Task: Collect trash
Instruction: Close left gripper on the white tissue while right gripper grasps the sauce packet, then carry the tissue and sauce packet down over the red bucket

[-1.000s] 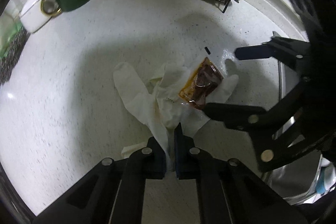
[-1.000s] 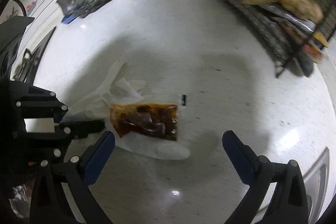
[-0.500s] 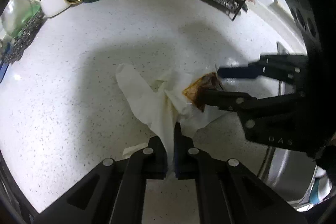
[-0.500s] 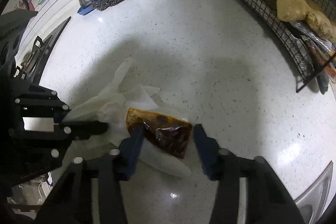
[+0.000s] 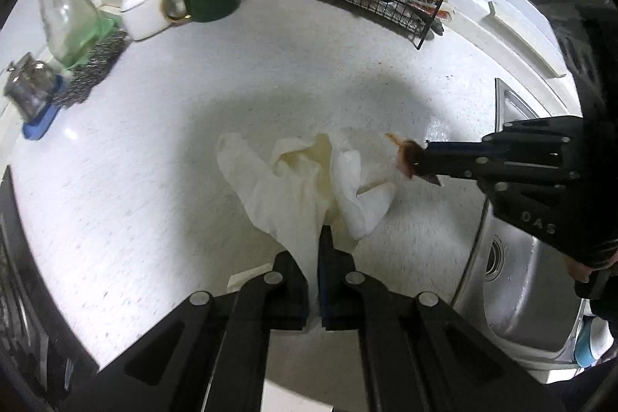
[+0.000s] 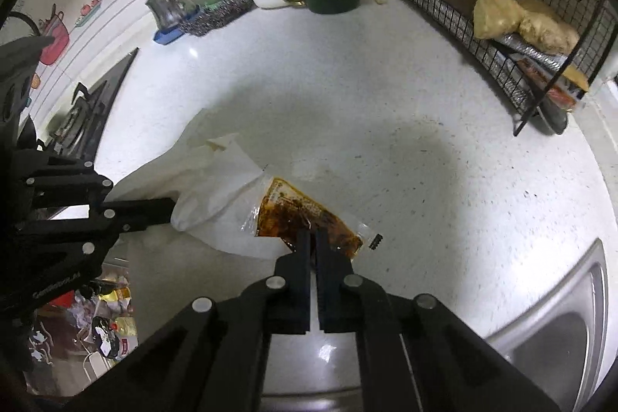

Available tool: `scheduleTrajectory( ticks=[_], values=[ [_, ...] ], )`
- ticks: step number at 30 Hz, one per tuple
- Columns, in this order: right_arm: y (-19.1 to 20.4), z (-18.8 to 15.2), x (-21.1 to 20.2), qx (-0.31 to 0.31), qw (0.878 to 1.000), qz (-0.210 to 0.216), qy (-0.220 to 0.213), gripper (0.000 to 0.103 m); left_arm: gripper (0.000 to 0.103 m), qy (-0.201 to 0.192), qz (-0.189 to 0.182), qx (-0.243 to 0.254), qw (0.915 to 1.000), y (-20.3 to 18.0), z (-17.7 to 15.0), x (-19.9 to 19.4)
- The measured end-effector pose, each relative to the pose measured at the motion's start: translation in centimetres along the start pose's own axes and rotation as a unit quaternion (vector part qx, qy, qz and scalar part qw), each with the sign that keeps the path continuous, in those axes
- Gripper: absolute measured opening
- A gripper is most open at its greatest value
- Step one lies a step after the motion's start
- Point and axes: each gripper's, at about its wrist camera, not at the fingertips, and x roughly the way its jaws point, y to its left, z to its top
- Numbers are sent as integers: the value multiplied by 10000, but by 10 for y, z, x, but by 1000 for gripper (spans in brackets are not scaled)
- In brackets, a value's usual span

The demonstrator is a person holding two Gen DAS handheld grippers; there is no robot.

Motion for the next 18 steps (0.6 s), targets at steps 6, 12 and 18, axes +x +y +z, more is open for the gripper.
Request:
scheduleTrajectory(
  ticks=[6, 12, 18],
  values=[
    [27, -9, -25, -95, 9998, -46, -169, 2, 3, -183, 78, 21, 9998, -5, -20, -26],
    [62, -24, -49, -182, 9993, -96, -321, 2, 3, -375, 82, 67, 9992, -5, -51, -61],
    [96, -52, -69, -199, 9984, -130, -511, 2, 3, -484, 139, 115, 9987, -1, -97, -94]
  ],
)
